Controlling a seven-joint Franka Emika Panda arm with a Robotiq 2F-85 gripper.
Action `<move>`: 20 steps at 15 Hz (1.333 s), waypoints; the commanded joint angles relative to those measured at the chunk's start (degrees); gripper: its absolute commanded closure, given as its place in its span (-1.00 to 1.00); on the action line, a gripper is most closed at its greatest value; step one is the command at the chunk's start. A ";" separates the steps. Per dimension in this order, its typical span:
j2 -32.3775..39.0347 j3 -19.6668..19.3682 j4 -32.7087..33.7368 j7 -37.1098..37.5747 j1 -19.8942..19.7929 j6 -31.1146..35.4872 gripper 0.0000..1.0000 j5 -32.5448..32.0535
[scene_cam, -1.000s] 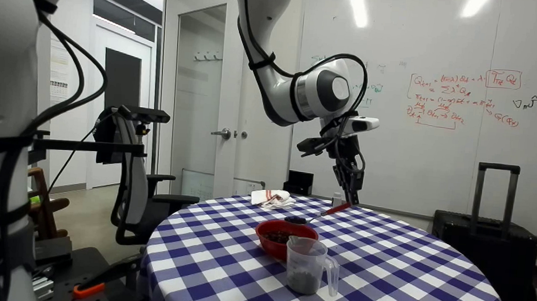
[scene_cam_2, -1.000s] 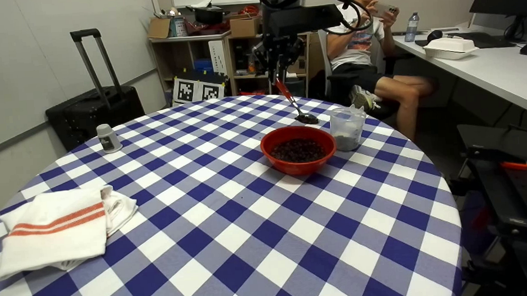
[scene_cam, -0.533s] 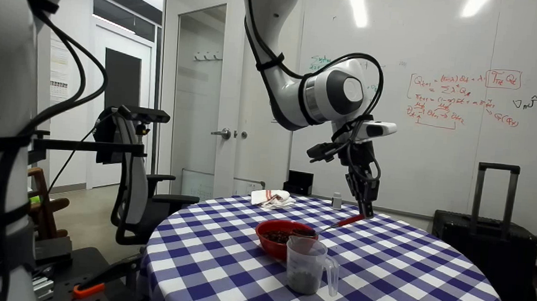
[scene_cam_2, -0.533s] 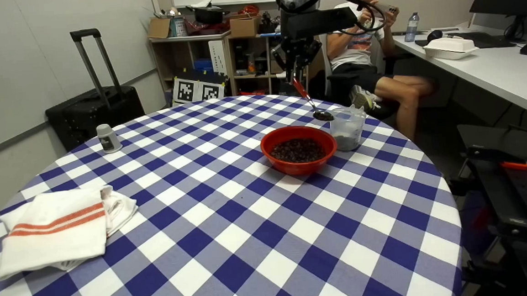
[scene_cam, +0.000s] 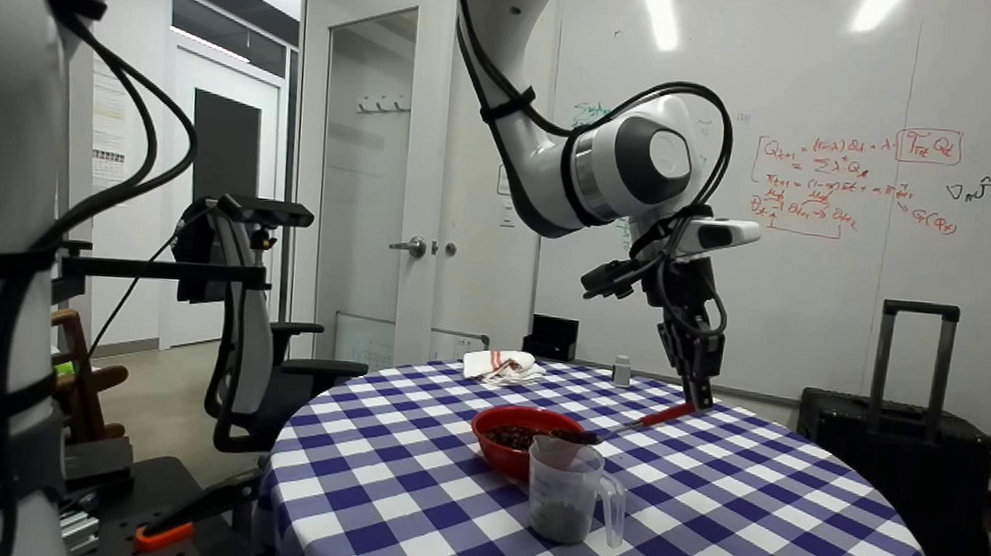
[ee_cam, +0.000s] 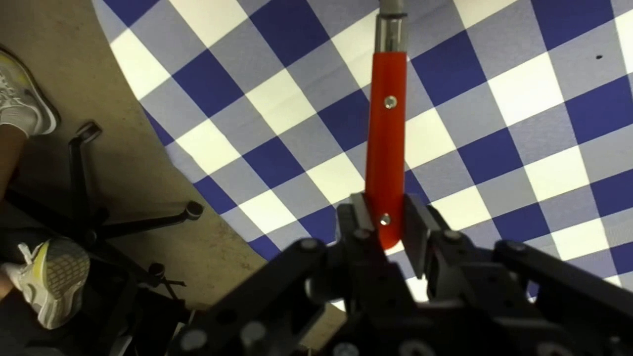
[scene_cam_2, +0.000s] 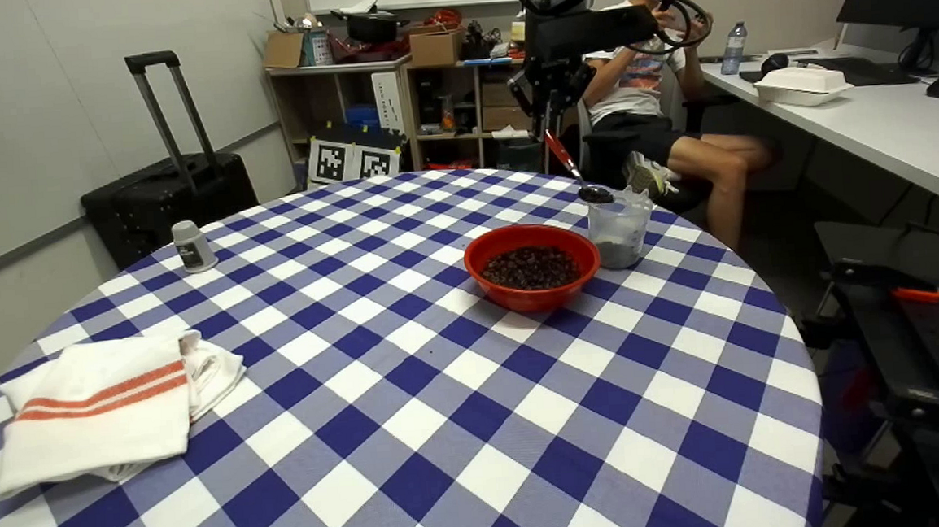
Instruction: Use the spoon to shift a spoonful of the brown objects to the jug
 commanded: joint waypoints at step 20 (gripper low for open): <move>-12.89 -7.15 -12.44 23.64 3.38 4.86 0.90 -20.89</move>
